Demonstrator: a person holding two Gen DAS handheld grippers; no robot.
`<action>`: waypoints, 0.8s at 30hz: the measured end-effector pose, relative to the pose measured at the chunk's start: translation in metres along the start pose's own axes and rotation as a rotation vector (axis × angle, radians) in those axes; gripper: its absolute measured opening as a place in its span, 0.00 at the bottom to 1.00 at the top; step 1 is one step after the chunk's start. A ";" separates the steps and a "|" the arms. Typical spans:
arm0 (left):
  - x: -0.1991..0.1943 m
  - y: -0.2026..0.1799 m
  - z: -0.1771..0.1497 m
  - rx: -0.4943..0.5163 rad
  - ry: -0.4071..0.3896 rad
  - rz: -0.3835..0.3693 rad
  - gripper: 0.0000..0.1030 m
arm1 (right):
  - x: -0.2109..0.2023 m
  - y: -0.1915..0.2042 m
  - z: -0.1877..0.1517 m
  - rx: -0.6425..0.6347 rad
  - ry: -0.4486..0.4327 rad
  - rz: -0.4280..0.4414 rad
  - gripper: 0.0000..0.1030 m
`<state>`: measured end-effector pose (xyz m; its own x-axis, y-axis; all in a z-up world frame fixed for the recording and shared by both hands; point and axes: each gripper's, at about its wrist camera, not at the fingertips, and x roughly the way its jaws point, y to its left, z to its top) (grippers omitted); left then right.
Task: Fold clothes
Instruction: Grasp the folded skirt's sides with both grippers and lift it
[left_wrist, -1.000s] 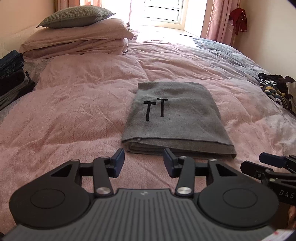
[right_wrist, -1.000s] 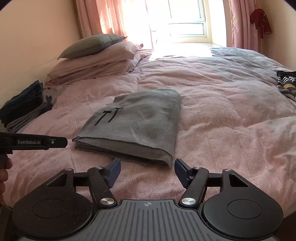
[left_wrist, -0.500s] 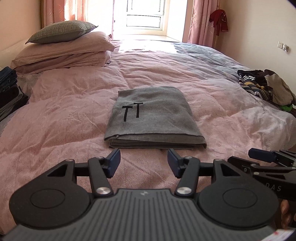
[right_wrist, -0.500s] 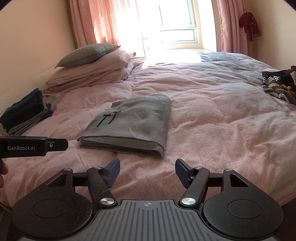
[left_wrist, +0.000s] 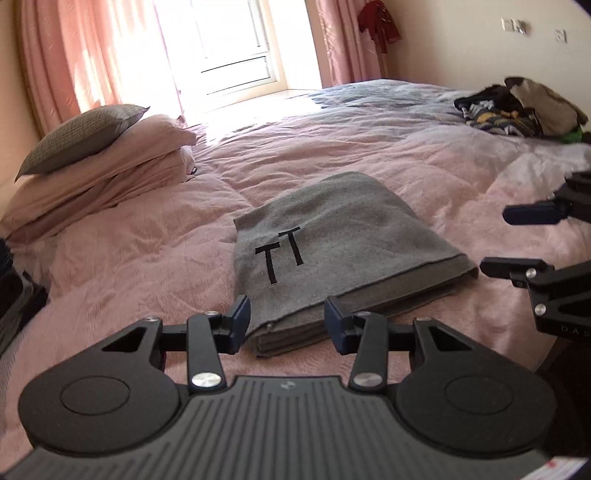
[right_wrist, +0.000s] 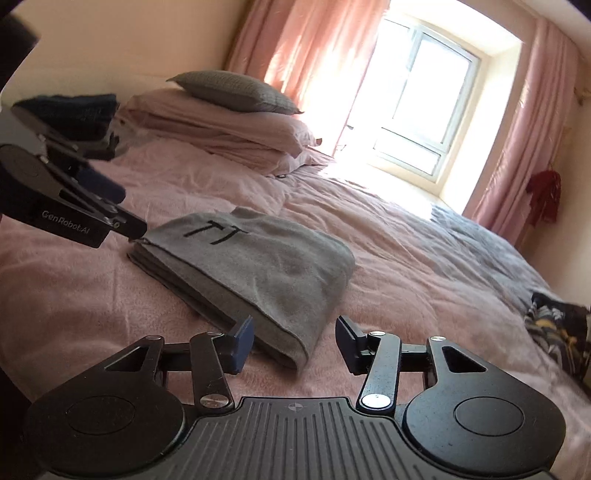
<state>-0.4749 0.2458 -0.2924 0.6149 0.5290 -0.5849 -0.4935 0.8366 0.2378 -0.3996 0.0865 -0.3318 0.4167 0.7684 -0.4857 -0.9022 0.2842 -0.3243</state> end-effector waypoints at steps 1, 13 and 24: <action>0.008 -0.003 -0.001 0.044 0.001 -0.003 0.37 | 0.009 0.005 -0.001 -0.038 0.000 -0.005 0.37; 0.057 -0.030 -0.017 0.483 0.004 0.021 0.23 | 0.071 0.036 -0.014 -0.297 0.024 -0.035 0.08; 0.052 -0.017 -0.029 0.396 0.030 -0.082 0.00 | 0.061 0.038 -0.028 -0.291 0.047 0.087 0.00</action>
<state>-0.4521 0.2550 -0.3497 0.6209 0.4588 -0.6356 -0.1646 0.8690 0.4666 -0.4054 0.1280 -0.3966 0.3500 0.7537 -0.5563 -0.8678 0.0372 -0.4956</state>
